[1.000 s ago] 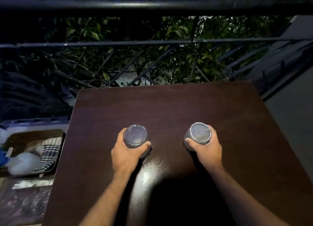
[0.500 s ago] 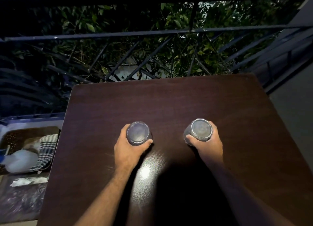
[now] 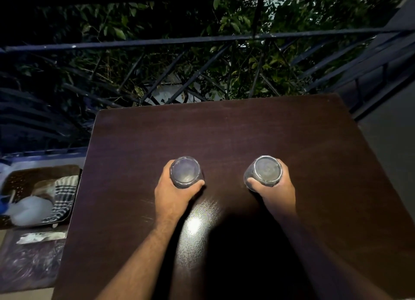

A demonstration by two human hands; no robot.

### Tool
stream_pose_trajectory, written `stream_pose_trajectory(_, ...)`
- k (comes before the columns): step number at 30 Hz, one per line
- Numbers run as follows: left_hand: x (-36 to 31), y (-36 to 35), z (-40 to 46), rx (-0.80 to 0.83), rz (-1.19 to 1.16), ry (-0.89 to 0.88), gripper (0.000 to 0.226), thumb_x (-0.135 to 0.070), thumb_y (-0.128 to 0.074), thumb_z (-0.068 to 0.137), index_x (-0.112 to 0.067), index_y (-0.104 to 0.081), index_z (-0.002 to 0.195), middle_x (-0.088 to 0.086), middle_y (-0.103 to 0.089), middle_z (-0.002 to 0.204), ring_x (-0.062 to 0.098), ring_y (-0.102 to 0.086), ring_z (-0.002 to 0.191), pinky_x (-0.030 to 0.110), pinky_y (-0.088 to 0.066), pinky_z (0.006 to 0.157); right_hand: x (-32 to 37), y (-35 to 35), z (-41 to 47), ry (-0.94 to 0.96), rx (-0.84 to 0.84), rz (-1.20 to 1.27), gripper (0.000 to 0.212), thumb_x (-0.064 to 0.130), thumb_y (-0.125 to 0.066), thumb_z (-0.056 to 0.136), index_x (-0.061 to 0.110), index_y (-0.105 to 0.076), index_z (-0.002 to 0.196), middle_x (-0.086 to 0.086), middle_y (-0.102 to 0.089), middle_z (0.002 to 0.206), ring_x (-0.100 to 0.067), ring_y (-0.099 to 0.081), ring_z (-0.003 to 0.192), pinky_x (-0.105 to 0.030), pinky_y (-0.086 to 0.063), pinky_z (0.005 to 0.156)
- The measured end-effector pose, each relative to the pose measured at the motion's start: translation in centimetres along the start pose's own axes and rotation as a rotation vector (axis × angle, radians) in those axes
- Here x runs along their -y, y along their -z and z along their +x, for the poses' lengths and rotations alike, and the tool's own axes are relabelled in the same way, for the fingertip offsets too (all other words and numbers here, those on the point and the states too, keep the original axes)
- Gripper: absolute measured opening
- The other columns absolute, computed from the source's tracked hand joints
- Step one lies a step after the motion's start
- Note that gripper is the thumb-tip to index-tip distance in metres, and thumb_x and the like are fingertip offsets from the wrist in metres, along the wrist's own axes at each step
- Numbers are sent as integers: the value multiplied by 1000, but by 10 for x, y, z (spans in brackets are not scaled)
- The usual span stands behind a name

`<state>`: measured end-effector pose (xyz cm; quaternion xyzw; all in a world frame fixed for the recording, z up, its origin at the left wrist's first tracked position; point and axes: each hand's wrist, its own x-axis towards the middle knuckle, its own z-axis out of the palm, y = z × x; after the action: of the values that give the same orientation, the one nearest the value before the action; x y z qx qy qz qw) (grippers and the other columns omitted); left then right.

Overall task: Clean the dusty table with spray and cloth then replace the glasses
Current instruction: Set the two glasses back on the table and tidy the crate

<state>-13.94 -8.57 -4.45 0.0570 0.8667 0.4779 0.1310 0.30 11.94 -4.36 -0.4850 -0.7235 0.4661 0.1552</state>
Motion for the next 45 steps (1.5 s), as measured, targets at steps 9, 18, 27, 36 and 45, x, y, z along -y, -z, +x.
stream_pose_trajectory(9,2,2,0,37,-15,-50,89,-46,-96,53,-42,-50,130,-18,-63,121,7,-61,112,23,-45,98,0,1,0,1,22,9,84,40,-91,57,53,-41,124,21,-60,121,-9,-58,117,-41,-46,106)
stream_pose_trajectory(18,3,21,0,157,-126,11,128,-57,-90,36,-41,-31,149,-14,-52,145,7,-52,132,30,-40,113,13,9,-15,249,-316,105,81,56,-65,68,16,-50,137,-3,-57,135,-23,-53,128,-33,-39,108)
stream_pose_trajectory(27,33,90,-9,77,-163,-18,110,-37,-95,55,-32,-42,151,-16,-52,146,-3,-51,132,20,-37,109,90,-64,-58,919,-376,-64,35,25,-66,89,-4,-64,108,-22,-61,117,-39,-56,117,-49,-42,105)
stream_pose_trajectory(36,103,215,5,-190,-28,56,92,-37,-90,70,-27,-46,151,-9,-51,149,4,-48,134,26,-39,111,154,-200,-132,1006,-140,30,22,8,-65,91,-4,-66,110,-19,-62,118,-35,-55,122,-41,-41,109)
stream_pose_trajectory(45,203,328,2,-408,75,231,89,-62,-72,73,-17,-52,147,9,-59,146,23,-51,140,50,-40,116,167,-338,-225,874,295,-8,16,17,-65,89,10,-65,103,-4,-63,102,-23,-56,98,-25,-42,93)
